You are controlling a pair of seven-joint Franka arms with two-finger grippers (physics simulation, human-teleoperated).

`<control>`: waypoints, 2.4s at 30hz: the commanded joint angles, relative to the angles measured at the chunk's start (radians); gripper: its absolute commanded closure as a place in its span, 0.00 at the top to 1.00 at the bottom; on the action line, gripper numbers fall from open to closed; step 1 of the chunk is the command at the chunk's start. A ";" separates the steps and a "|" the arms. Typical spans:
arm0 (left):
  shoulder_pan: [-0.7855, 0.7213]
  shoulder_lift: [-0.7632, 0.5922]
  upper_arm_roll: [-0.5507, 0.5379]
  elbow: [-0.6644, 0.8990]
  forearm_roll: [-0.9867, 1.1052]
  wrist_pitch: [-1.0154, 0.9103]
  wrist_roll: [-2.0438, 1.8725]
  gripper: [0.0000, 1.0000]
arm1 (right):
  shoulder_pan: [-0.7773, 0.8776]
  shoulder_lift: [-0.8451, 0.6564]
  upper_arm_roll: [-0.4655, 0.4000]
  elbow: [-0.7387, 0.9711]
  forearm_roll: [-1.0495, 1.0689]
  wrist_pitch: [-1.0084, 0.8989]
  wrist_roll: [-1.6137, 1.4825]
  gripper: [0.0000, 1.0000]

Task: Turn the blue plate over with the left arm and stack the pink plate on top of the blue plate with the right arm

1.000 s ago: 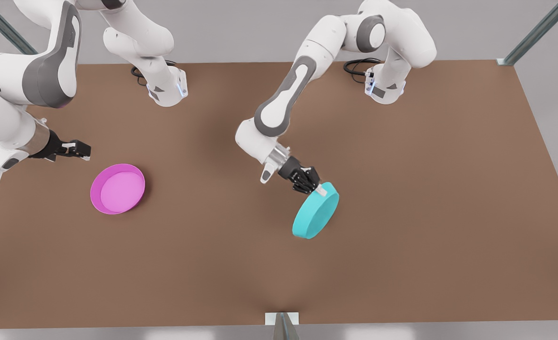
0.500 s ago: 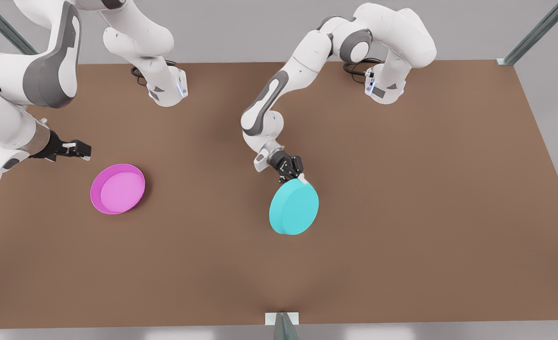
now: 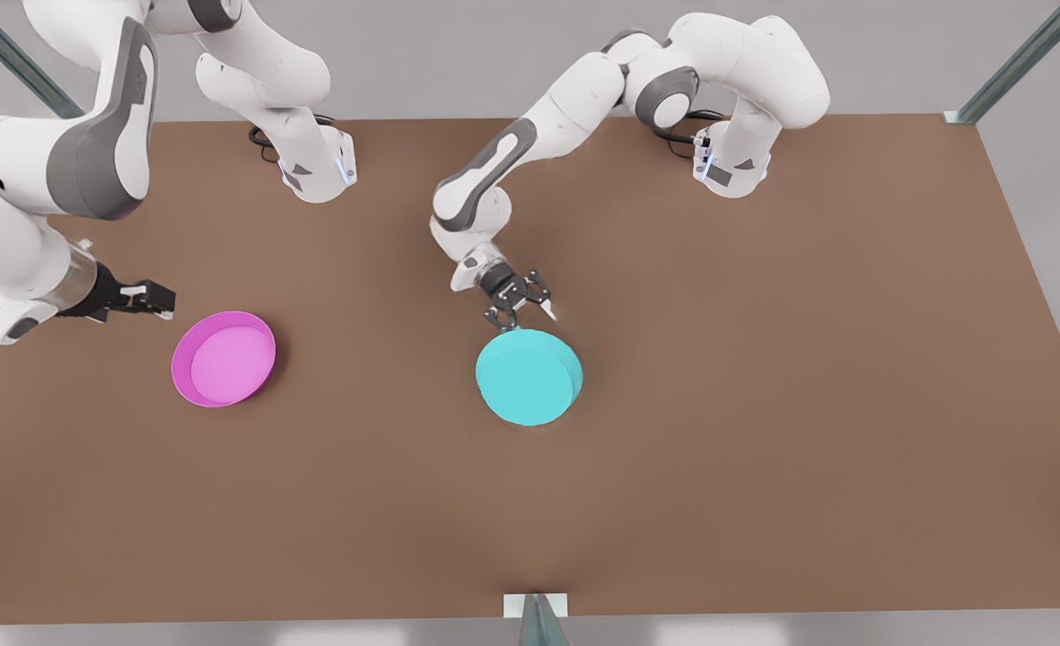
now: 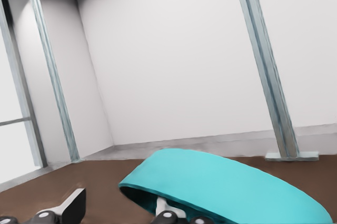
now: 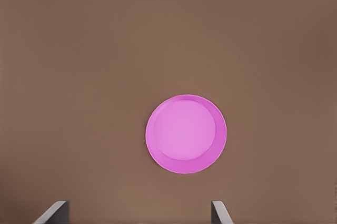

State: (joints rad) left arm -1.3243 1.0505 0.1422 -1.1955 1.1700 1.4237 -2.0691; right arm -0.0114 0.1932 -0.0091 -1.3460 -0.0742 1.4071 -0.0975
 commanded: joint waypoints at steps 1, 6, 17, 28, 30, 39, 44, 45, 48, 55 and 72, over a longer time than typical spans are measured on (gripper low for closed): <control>-0.003 -0.035 -0.073 0.077 -0.228 -0.040 -0.266 0.73 | 0.001 0.005 0.000 0.002 0.005 -0.046 -0.033 1.00; 0.017 -0.041 -0.128 0.352 -0.654 0.066 -0.295 0.75 | -0.053 0.104 -0.005 -0.249 0.082 0.192 -0.203 1.00; 1.143 -0.587 -0.059 0.340 -1.221 -0.347 1.755 0.94 | -0.341 0.193 -0.003 -0.502 0.157 0.702 -0.728 1.00; 1.323 -0.817 -0.257 -0.168 -1.224 -0.014 1.759 1.00 | -0.456 0.368 0.031 -0.490 0.269 0.848 -0.818 1.00; 1.323 -0.834 -0.243 -0.171 -1.207 -0.104 2.141 1.00 | -0.455 0.376 0.046 -0.495 0.272 0.848 -0.818 1.00; 1.294 -0.793 -0.259 -0.168 -1.219 -0.111 1.857 1.00 | -0.473 0.400 0.044 -0.522 0.271 0.828 -0.870 1.00; 1.294 -0.794 -0.257 -0.167 -1.219 -0.111 1.859 1.00 | -0.467 0.400 0.044 -0.518 0.271 0.811 -0.872 0.91; 1.294 -0.794 -0.257 -0.167 -1.221 -0.111 1.859 1.00 | -0.466 0.399 0.044 -0.515 0.271 0.803 -0.870 0.86; 1.294 -0.800 -0.257 -0.154 -1.221 -0.114 1.859 1.00 | -0.460 0.400 0.044 -0.506 0.269 0.790 -0.870 0.86; 1.294 -0.802 -0.259 -0.144 -1.224 -0.120 1.856 1.00 | -0.460 0.430 0.044 -0.461 0.261 0.747 -0.898 0.63; 1.294 -0.794 -0.262 -0.116 -1.228 -0.147 1.850 1.00 | -0.456 0.423 0.057 -0.460 0.269 0.708 -0.921 0.21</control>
State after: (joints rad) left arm -0.0308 0.2581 -0.1191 -1.3131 -0.0561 1.2839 -0.2778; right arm -0.4682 0.6214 0.0436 -1.8042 0.1937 2.1463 -0.9718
